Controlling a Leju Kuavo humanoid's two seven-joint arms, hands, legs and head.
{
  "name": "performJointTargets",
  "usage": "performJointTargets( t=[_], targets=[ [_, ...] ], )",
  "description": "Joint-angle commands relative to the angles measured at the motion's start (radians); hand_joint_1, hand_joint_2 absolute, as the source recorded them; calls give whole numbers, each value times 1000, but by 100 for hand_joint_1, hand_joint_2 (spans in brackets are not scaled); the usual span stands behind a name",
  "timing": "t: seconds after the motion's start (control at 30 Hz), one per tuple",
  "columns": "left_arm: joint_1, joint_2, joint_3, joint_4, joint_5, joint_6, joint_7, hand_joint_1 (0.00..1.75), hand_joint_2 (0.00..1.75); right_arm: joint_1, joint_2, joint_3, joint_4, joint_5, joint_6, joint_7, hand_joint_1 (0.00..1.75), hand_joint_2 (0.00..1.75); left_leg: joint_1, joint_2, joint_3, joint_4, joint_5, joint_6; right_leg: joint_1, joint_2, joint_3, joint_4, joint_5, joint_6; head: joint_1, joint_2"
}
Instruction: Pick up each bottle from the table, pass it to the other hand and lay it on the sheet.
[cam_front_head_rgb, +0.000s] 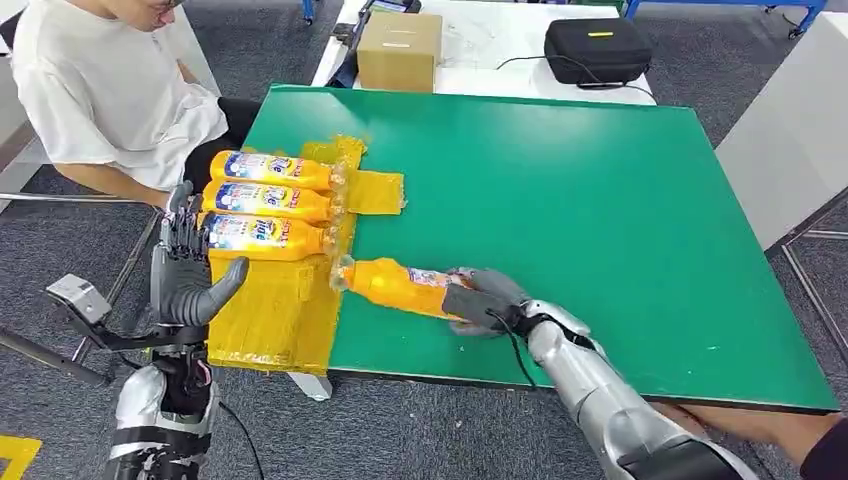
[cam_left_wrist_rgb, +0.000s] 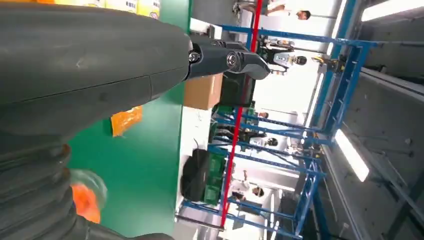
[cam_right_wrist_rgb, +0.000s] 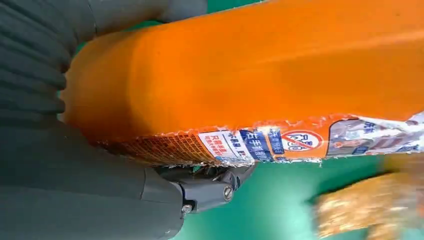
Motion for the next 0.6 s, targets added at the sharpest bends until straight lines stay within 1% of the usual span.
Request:
performJointTargets(
  t=[0.03,0.07,0.1,0.2,0.23,0.37,0.4,0.43,0.5,0.57,0.6],
  targets=[
    [-33,26,-53,125,-31,10,12,0,175,173,66,1,-301,-246,-77,-42,175,175,1,0,3,-1,-1,-1,1,0,3,-1,-1,-2,0,0],
    [-31,23,-57,129,-37,10,9,0,175,184,63,15,-343,-258,-73,-10,175,175,0,0,1,-1,-1,-1,0,1,1,0,-1,-1,0,0],
    [-31,23,-57,129,-37,10,9,0,175,184,63,15,-343,-258,-73,-10,175,175,1,1,2,0,-2,-2,1,1,2,0,-2,-2,0,0],
    [-33,23,-57,130,-39,12,8,0,175,186,51,20,-353,-267,-70,-2,175,175,0,-1,-3,-1,0,-1,0,-1,-2,0,-1,-1,0,0],
    [-33,23,-56,129,-39,12,8,0,175,186,49,21,-350,-269,-70,-3,175,175,1,-2,-1,0,-2,-1,1,-1,0,0,-2,-1,0,0],
    [-34,24,-55,128,-38,12,9,0,175,185,47,21,-347,-271,-69,-4,175,175,0,-3,-4,0,-1,-1,0,-1,-2,0,-2,-1,0,0],
    [-33,30,-75,139,-50,8,29,0,175,202,63,-9,-379,-317,-110,-57,175,175,0,-3,-5,0,0,0,0,-1,-4,0,-1,0,0,0],
    [-31,21,-85,149,-58,11,35,0,175,224,74,-26,-432,-339,-137,-73,175,175,0,-3,-2,0,-2,-1,0,-1,-1,1,-2,-1,0,0],
    [-18,-11,-96,177,-55,20,44,0,175,277,95,-57,-572,-380,-180,-54,175,175,0,-4,-5,-1,0,-1,0,-2,-3,0,-2,0,0,0],
    [6,-47,-94,211,39,2,112,0,175,314,106,-65,-658,-408,-196,-29,175,175,-1,-5,-4,0,-1,-1,-1,-3,-2,0,-3,-1,0,0],
    [21,-48,-114,221,39,-2,117,0,175,320,105,-57,-670,-404,-199,-24,175,175,-1,-4,-5,-1,0,0,-1,-3,-4,0,-2,0,0,0]
  ],
)
